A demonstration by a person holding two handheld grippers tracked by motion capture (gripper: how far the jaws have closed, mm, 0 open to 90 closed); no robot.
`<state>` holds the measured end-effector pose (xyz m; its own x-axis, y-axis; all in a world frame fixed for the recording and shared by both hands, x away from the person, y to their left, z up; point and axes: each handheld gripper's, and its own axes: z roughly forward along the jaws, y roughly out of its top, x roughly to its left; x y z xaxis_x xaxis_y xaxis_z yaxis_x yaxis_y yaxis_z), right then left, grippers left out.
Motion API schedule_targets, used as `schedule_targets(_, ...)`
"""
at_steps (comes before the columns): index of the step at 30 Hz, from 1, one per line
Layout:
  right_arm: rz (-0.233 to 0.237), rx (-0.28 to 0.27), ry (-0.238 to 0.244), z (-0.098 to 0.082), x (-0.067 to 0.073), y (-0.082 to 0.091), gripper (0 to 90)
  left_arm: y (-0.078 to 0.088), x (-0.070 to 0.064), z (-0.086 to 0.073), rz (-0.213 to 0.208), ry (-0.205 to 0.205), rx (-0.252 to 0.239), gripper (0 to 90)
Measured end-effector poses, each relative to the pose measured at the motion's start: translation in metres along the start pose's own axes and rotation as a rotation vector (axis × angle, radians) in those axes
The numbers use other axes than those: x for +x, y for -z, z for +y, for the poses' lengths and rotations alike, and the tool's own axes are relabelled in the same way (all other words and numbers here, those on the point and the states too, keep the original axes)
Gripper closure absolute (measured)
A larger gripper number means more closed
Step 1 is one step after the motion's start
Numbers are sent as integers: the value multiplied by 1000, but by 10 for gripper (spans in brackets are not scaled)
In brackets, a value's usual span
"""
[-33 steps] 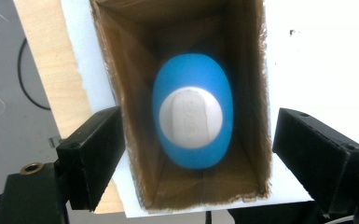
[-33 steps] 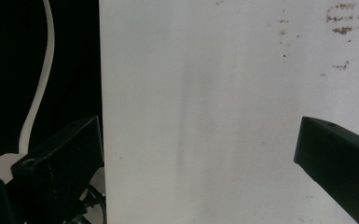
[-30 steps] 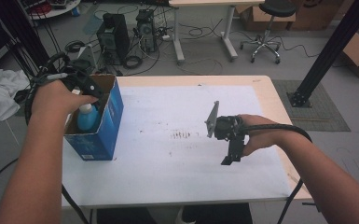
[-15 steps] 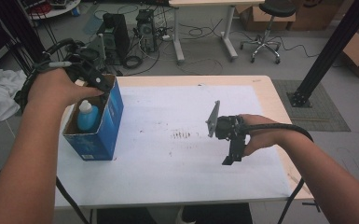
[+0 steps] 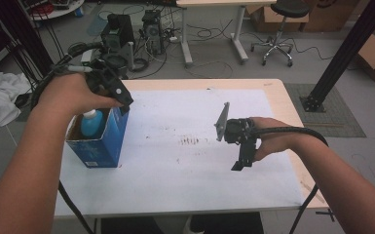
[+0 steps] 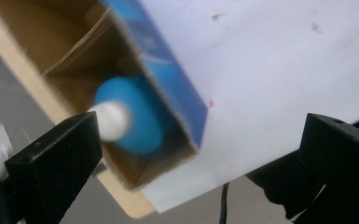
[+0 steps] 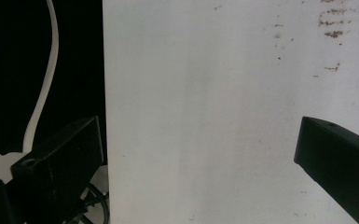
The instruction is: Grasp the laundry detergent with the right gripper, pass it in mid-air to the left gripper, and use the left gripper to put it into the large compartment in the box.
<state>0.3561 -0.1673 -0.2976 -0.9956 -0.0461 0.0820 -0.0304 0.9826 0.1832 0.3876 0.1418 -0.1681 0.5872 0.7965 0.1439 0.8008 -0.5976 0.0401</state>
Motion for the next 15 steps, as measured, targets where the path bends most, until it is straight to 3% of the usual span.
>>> schedule_targets(5, 0, 4, -4, -1, -1, 2, 8, -2, -21, 5, -9, -113, 7, 1)
schedule_targets(7, -2, 5, -5, -1, 0, 2, 8, -5, -33, 7, -15, -194, 14, 1)
schedule_targets(11, -2, 11, -8, 0, -1, 4, 8, -6, -51, 9, -61, -315, -18, 1)
schedule_targets(15, -3, 16, -14, 0, -2, 5, 8, -8, -62, 9, -81, -424, -65, 1)
